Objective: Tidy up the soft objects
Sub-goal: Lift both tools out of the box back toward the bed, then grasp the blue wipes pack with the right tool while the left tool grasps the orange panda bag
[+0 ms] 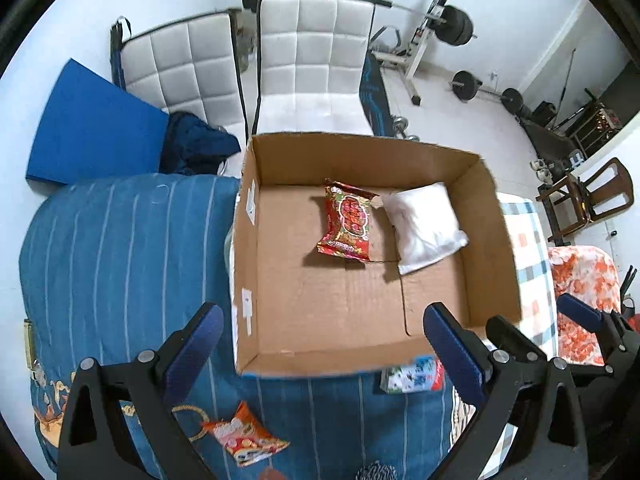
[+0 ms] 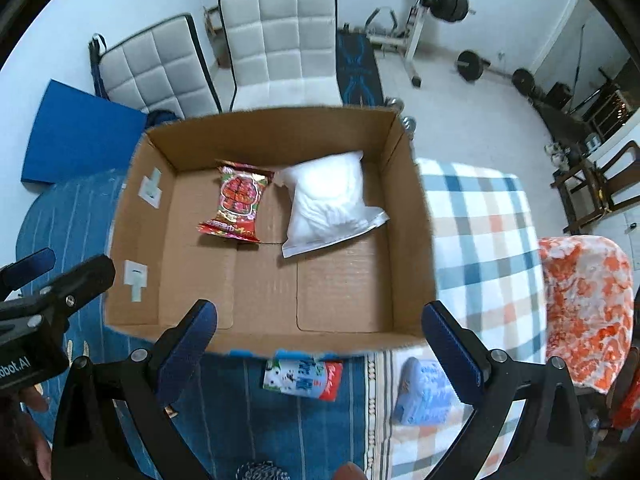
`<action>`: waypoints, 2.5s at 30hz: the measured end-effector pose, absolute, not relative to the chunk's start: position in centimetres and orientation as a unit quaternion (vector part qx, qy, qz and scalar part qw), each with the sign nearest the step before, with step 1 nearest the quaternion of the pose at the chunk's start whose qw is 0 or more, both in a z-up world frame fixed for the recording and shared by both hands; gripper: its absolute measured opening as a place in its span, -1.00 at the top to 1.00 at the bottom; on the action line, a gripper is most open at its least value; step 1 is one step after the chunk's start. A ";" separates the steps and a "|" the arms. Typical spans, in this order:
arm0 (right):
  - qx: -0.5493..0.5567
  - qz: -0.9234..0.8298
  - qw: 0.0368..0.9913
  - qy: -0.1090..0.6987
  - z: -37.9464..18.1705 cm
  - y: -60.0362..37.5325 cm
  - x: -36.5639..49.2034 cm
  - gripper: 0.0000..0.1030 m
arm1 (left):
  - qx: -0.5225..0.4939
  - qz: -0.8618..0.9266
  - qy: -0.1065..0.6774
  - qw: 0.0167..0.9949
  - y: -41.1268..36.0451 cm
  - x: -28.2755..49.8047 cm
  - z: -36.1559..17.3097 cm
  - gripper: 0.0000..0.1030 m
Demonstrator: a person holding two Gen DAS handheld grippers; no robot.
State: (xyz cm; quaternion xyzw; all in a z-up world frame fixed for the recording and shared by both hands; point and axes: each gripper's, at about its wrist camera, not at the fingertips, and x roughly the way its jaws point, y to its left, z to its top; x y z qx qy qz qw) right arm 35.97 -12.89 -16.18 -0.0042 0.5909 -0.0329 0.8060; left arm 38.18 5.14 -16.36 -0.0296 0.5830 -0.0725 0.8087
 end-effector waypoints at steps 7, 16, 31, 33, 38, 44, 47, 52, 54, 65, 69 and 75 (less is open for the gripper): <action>0.004 -0.036 0.830 0.557 -11.7 -12.1 31.4 -1.00 | -0.013 -0.082 0.551 0.830 5.6 34.0 -12.4 -0.99; 0.023 -0.006 0.846 0.533 -7.5 -11.8 26.4 -1.00 | -0.008 -0.076 0.524 0.848 5.7 29.6 -8.5 -0.99; 0.086 -0.052 0.807 0.582 -10.4 -22.7 23.9 -1.00 | -0.057 -0.016 0.566 0.822 9.2 26.9 -12.0 -0.99; 0.093 -0.071 0.793 0.598 -12.5 -25.1 23.7 -1.00 | -0.064 -0.002 0.583 0.810 10.3 26.7 -14.1 -0.99; 0.122 -0.105 0.749 0.643 -19.0 -29.9 23.8 -1.00 | -0.091 0.038 0.637 0.765 12.5 26.7 -21.1 -0.99; 0.151 -0.118 0.698 0.689 -27.2 -32.7 24.8 -1.00 | -0.135 0.086 0.708 0.688 14.7 26.5 -31.0 -0.99; 0.154 -0.120 0.685 0.702 -30.2 -32.8 25.5 -1.00 | -0.153 0.095 0.724 0.665 15.2 26.3 -33.8 -0.99; 0.145 -0.123 0.662 0.725 -34.8 -32.3 26.8 -1.00 | -0.183 0.094 0.751 0.628 15.5 26.3 -38.1 -0.99; 0.141 -0.125 0.653 0.733 -36.1 -32.0 27.2 -0.99 | -0.183 0.094 0.759 0.618 15.3 26.4 -39.5 -0.99; 0.102 -0.090 0.632 0.763 -37.0 -28.3 26.2 -0.06 | -0.100 0.064 0.743 0.659 10.8 25.9 -39.2 0.15; 0.083 -0.051 0.631 0.770 -36.4 -25.4 24.3 -0.03 | -0.061 0.016 0.733 0.677 6.1 24.6 -37.8 0.15; 0.051 -0.035 0.634 0.771 -37.0 -22.0 22.7 -0.03 | 0.001 -0.022 0.740 0.673 1.0 23.2 -39.3 0.14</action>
